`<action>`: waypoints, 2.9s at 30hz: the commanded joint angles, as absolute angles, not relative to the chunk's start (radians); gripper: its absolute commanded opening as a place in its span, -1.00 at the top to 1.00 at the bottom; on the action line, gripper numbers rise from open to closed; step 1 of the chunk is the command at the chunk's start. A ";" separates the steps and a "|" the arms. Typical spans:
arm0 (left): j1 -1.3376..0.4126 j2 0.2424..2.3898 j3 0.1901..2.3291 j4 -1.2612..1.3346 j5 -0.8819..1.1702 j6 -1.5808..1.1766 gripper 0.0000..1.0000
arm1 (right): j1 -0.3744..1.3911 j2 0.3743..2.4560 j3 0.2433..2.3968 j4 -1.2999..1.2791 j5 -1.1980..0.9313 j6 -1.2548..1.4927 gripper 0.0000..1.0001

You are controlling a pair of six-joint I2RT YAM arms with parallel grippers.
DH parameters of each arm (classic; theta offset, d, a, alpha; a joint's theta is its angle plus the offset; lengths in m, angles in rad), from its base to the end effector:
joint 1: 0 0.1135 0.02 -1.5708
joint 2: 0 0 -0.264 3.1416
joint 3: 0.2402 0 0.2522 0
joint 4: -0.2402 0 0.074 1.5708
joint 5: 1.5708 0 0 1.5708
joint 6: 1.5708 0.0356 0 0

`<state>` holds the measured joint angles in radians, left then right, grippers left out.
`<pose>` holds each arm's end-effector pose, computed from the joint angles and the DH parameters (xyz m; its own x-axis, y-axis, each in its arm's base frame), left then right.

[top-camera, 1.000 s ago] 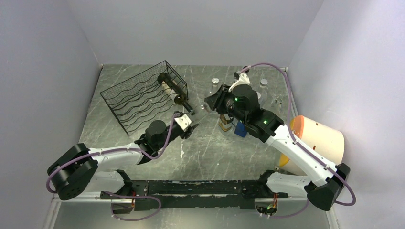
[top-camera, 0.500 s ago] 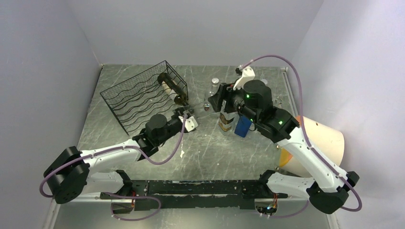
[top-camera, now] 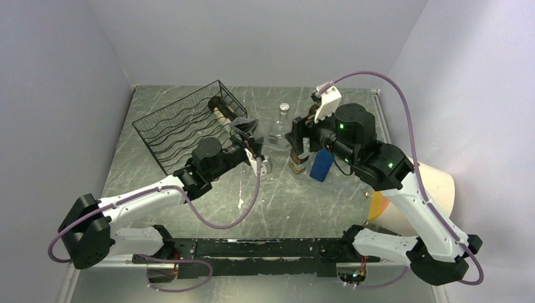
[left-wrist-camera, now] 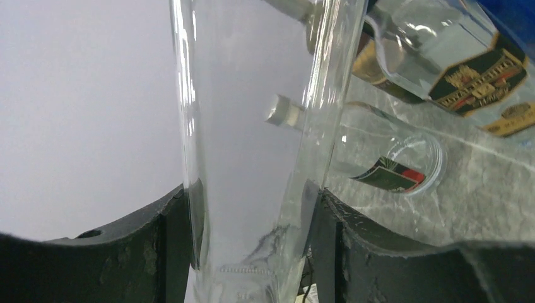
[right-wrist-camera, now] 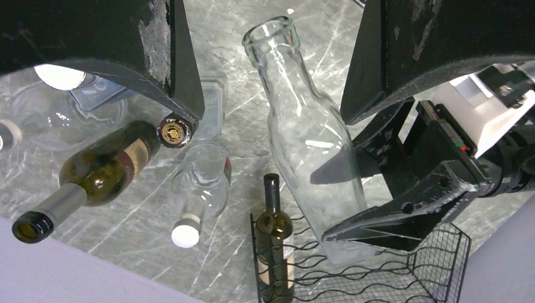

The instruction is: Put the wine bottle on the wine rack

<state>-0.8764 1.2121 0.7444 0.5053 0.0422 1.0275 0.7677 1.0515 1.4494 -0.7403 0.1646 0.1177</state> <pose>0.1796 -0.2181 0.3079 0.6927 0.5046 -0.5152 0.3903 0.3385 0.8562 0.1439 0.1308 0.4563 -0.3073 -0.1356 -0.9419 -0.5417 0.8387 0.0560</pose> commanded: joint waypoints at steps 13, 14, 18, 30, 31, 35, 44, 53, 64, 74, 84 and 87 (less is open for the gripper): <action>-0.923 1.183 0.882 0.421 0.163 1.369 0.86 | 0.769 1.126 1.472 -0.811 0.001 0.028 -0.67; -0.925 1.181 0.884 0.417 0.161 1.376 0.86 | 0.769 1.125 1.467 -0.813 -0.010 0.032 -0.65; -0.931 1.182 0.895 0.411 0.165 1.387 0.86 | 0.770 1.118 1.436 -0.802 -0.104 0.048 -0.58; -0.932 1.182 0.884 0.429 0.195 1.331 0.86 | 0.770 1.085 1.336 -0.784 -0.152 0.080 -0.56; -0.931 1.182 0.884 0.428 0.193 1.329 0.86 | 0.769 1.086 1.330 -0.783 -0.151 0.083 -0.47; -0.932 1.182 0.891 0.414 0.199 1.313 0.86 | 0.769 1.094 1.316 -0.781 -0.141 0.095 -0.20; -0.931 1.199 0.912 0.362 0.160 1.249 0.26 | 0.769 1.115 1.345 -0.780 -0.079 0.124 0.80; -0.932 1.144 0.839 0.394 0.134 1.147 -0.90 | 0.769 1.098 1.379 -0.720 -0.002 0.178 1.00; -0.930 0.974 0.808 0.275 0.114 0.789 -0.90 | 0.768 1.125 1.362 -0.630 0.033 0.227 1.00; -0.930 0.845 0.831 0.151 -0.331 0.178 -0.90 | 0.770 1.199 1.264 -0.505 -0.051 0.248 1.00; -0.930 0.897 1.041 -0.171 -0.531 -0.094 -0.90 | 0.809 1.288 1.071 -0.252 -0.121 0.342 1.00; -0.930 0.926 1.097 -0.235 -0.517 -0.120 -0.90 | 0.856 1.330 1.023 -0.147 -0.064 0.355 1.00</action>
<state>-0.9260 0.8993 1.0168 -0.1062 -0.4656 -0.0128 0.8062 1.3006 1.0588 -0.3840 -0.0914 0.3122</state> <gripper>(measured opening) 0.950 0.599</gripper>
